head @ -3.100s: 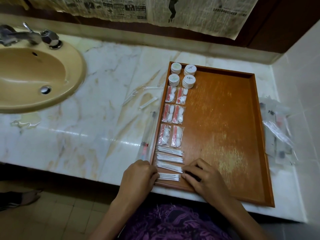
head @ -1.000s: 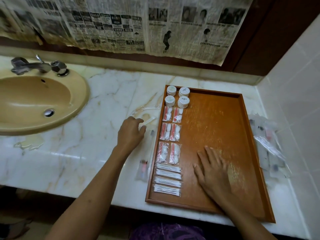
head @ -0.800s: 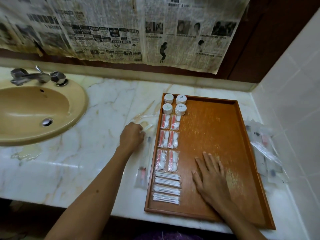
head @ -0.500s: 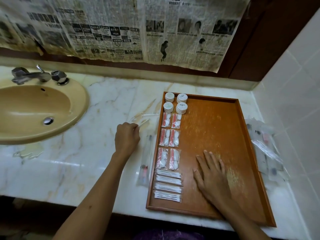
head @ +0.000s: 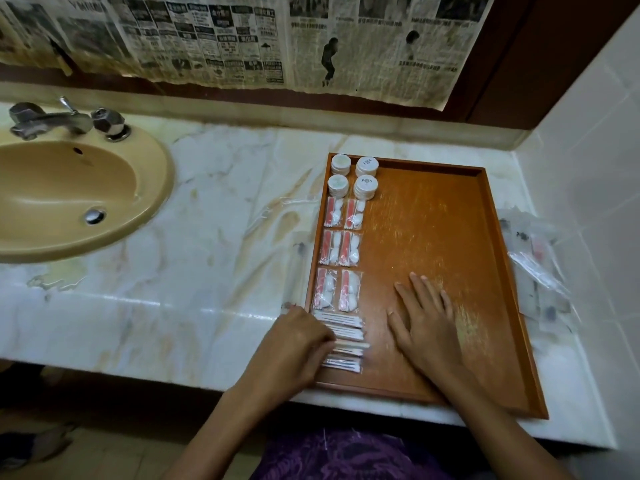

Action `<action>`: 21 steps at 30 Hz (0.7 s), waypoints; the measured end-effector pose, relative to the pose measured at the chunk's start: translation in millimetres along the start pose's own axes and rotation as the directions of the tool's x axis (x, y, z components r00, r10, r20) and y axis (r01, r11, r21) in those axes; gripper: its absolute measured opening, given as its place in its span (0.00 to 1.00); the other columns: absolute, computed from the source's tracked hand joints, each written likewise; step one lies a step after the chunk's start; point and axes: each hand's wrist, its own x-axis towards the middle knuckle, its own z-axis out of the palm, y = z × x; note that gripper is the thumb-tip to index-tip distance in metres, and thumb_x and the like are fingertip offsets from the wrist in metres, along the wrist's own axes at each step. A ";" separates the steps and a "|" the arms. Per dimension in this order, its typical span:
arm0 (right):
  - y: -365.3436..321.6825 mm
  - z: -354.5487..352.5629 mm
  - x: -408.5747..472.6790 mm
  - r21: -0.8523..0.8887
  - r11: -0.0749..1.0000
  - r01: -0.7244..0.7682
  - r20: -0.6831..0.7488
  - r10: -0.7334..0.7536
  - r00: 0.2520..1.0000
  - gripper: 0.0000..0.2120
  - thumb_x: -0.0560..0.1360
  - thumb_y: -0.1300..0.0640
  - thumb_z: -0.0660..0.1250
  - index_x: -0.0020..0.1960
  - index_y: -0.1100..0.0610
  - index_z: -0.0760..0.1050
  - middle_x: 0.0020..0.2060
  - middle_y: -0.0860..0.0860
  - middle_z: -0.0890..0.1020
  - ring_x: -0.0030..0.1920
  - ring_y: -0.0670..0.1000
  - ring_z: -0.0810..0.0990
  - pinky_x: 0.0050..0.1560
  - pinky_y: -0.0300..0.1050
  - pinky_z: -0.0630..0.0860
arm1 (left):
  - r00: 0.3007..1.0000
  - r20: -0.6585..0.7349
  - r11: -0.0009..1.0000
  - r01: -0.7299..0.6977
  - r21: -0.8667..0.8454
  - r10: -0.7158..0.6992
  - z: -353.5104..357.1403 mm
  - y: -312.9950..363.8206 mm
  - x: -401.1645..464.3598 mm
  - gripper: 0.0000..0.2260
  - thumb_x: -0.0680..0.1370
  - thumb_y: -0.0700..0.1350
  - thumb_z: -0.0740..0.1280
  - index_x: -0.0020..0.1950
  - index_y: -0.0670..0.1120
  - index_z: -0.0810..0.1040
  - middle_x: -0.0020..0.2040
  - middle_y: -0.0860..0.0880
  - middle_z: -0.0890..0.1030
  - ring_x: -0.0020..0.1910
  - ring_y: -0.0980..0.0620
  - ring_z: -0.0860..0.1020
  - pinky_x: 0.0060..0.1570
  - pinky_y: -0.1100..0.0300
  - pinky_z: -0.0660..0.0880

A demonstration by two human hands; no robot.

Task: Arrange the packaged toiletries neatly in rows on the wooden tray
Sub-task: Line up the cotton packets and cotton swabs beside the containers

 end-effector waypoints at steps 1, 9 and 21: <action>0.0 0.1 -0.1 0.001 1.000 -0.002 0.002 0.002 1.000 0.30 0.77 0.40 0.48 0.71 0.54 0.70 0.75 0.54 0.65 0.76 0.55 0.60 0.74 0.57 0.51 | 0.999 0.026 0.998 -0.035 0.051 0.034 3.5 1.8 -6.3 0.04 0.76 0.46 0.68 0.44 0.47 0.81 0.40 0.52 0.80 0.43 0.50 0.74 0.44 0.57 0.72; 0.1 -0.1 -1.4 0.008 1.000 -0.005 0.007 0.005 1.000 0.29 0.78 0.41 0.48 0.73 0.53 0.68 0.76 0.53 0.63 0.76 0.54 0.58 0.75 0.57 0.50 | 0.994 0.098 0.985 -0.072 0.160 0.057 16.4 11.1 -23.8 0.04 0.72 0.43 0.73 0.39 0.50 0.82 0.37 0.53 0.76 0.41 0.52 0.73 0.35 0.57 0.70; -1.3 -2.1 -2.4 0.034 0.999 -0.009 0.001 0.009 1.000 0.30 0.77 0.40 0.47 0.73 0.54 0.68 0.76 0.53 0.63 0.77 0.54 0.57 0.74 0.57 0.49 | 0.991 0.135 0.973 -0.053 0.226 0.022 21.5 6.0 -30.2 0.14 0.77 0.56 0.61 0.42 0.54 0.84 0.37 0.56 0.74 0.42 0.56 0.71 0.37 0.61 0.69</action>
